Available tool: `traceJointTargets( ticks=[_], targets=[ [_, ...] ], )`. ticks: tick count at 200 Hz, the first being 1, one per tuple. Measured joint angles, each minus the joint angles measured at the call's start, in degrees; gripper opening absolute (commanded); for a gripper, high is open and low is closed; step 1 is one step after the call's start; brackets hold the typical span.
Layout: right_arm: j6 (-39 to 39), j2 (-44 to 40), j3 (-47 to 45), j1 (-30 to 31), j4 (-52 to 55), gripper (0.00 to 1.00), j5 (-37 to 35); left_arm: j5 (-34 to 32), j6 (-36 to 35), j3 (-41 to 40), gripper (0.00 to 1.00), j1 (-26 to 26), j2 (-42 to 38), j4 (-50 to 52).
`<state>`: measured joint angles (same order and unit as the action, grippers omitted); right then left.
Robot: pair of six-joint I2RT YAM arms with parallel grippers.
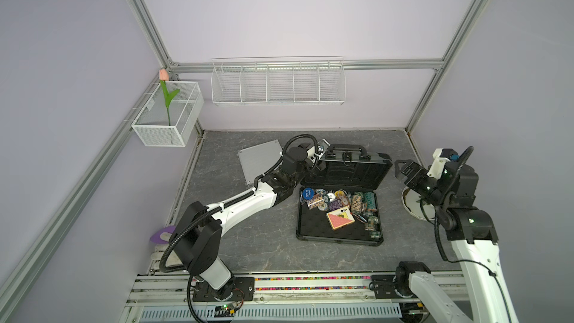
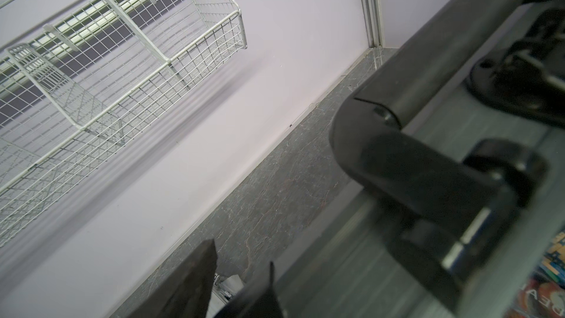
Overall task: Open the poker set cases
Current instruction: Open the case lid on the poker set case.
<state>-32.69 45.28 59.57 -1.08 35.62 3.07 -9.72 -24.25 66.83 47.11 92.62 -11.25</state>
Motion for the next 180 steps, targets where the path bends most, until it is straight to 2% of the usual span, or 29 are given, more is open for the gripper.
traceJointTargets(
  ticks=[47,180],
  targets=[
    [0.1,-0.3,-1.3,1.9,-1.3,0.95,0.4,-0.4,1.0,1.4,0.71,-0.3,1.4,-0.1],
    [-0.9,-0.9,-3.3,6.7,-3.3,0.93,-1.2,1.0,6.7,6.7,0.71,-0.2,6.8,0.7]
  ],
)
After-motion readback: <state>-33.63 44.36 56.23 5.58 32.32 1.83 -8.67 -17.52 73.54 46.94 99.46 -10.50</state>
